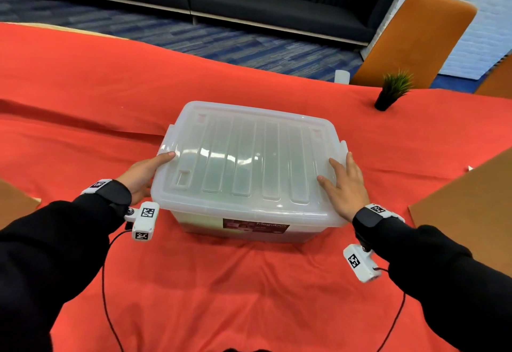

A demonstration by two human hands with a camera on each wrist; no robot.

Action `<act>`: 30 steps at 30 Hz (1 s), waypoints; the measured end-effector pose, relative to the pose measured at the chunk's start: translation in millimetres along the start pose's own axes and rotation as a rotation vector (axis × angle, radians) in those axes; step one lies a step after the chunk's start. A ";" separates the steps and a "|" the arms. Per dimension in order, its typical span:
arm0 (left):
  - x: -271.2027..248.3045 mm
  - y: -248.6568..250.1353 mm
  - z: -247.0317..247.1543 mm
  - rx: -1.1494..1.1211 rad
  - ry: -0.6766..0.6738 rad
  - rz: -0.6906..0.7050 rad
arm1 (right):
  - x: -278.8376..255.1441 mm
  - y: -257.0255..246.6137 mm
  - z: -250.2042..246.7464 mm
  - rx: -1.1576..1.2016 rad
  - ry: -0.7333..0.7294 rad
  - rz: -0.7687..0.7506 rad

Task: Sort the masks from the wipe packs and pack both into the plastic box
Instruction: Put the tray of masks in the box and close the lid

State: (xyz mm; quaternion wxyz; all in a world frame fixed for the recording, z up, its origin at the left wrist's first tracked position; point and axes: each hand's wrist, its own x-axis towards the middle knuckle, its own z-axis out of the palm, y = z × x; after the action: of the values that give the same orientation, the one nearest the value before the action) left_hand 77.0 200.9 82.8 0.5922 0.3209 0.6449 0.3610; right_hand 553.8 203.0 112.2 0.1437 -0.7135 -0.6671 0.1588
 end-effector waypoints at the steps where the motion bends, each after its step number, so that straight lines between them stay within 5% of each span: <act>1: 0.5 1.3 -1.6 0.016 0.036 0.024 | -0.5 -0.2 0.5 0.000 0.007 -0.002; 7: -10.3 28.4 10.0 0.364 0.228 0.364 | -1.0 1.2 1.2 0.001 0.023 0.000; 12: -14.2 31.1 16.3 0.621 0.325 0.369 | -1.7 1.2 -0.5 0.005 0.021 0.006; 22: -14.9 36.9 16.7 0.961 0.331 0.417 | -4.0 -0.3 -1.7 0.015 0.018 0.015; 26: -37.0 31.0 32.1 1.174 0.369 0.634 | -16.3 -5.9 2.7 -0.074 0.065 0.011; 30: -57.1 6.7 53.4 1.340 0.244 0.707 | -47.6 -11.8 17.9 -0.202 0.082 -0.075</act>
State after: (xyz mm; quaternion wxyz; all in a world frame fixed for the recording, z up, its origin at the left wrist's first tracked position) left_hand 135.4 161.1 116.9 0.0449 0.7565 0.6457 0.0937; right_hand 532.8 156.2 102.5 0.1040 -0.7049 -0.6994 0.0562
